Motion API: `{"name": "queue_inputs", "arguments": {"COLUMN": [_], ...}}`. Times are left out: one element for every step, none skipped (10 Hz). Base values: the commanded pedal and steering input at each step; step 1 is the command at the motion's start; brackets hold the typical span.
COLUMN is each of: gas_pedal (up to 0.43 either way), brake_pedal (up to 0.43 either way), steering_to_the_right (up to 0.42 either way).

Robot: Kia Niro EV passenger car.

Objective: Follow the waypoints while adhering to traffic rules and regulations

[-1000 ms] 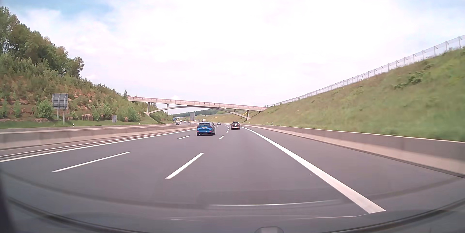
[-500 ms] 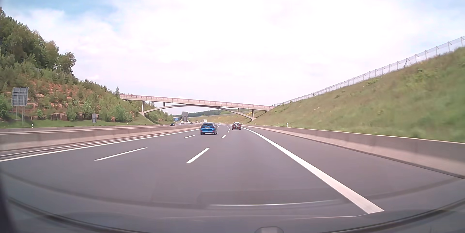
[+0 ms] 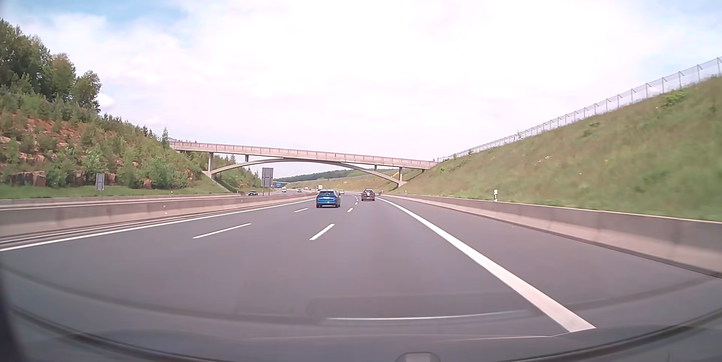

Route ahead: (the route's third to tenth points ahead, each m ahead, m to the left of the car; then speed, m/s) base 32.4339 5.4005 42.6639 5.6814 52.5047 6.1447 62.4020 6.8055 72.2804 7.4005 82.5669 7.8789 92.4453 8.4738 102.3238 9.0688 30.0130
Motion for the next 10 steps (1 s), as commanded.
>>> {"name": "queue_inputs", "arguments": {"gas_pedal": [0.157,0.157,0.157,0.189,0.197,0.197,0.197,0.197,0.197,0.197], "brake_pedal": [0.000,0.000,0.000,0.000,0.000,0.000,0.000,0.000,0.000,0.000], "steering_to_the_right": [-0.007,-0.007,-0.007,-0.007,-0.007,-0.007,-0.007,-0.006,-0.006,-0.006]}}
